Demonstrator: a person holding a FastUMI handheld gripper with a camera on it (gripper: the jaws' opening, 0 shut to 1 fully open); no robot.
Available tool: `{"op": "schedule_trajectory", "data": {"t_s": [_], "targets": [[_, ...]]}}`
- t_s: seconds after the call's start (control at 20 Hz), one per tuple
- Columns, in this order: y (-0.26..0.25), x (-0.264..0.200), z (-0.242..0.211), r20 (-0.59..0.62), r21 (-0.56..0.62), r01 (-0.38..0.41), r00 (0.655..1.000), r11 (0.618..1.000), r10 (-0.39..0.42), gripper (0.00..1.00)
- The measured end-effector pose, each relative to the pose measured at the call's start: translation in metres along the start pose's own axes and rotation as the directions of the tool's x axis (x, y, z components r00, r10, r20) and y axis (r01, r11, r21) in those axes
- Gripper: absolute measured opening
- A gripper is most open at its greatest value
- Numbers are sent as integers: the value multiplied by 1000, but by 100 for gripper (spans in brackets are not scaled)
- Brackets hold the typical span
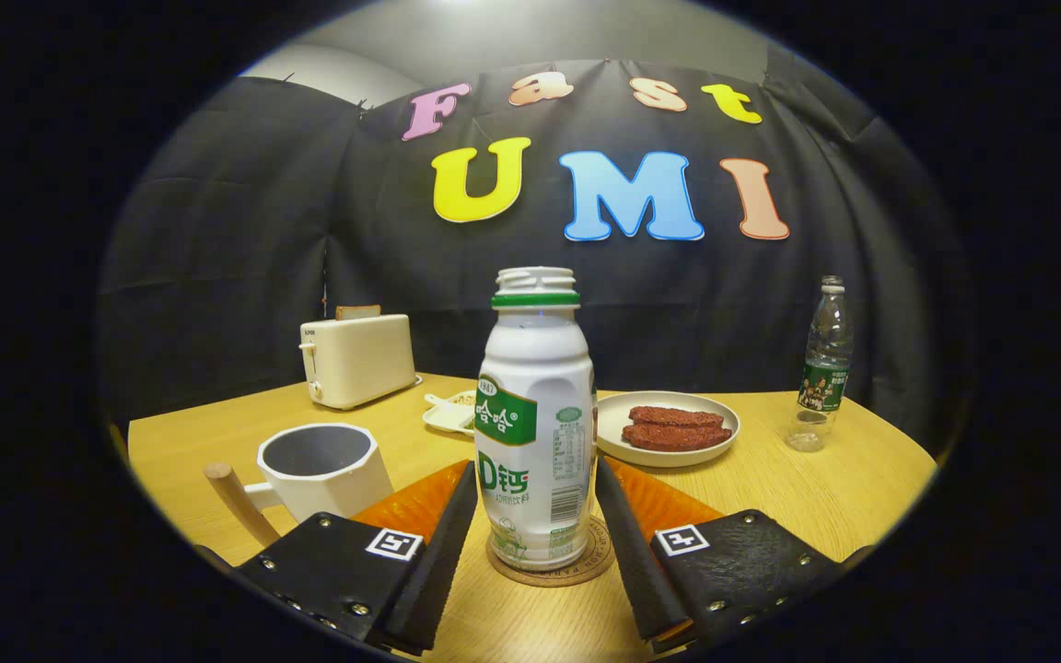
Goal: Take the bottle from table, then pour the juice into the cup, finally place the bottle on the coaster
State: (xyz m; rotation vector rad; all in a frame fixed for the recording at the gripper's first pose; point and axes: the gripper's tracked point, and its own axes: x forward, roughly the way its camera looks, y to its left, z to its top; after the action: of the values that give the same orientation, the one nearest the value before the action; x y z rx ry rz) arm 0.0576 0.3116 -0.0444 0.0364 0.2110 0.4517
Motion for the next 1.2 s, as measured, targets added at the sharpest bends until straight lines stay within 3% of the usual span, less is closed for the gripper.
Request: {"op": "schedule_trajectory", "data": {"t_s": [0.85, 1.2], "targets": [[-17, -62, 60, 142, -4, 55, 988, 998, -53, 77], [-46, -101, 117, 204, -42, 102, 975, 994, -91, 77]]}}
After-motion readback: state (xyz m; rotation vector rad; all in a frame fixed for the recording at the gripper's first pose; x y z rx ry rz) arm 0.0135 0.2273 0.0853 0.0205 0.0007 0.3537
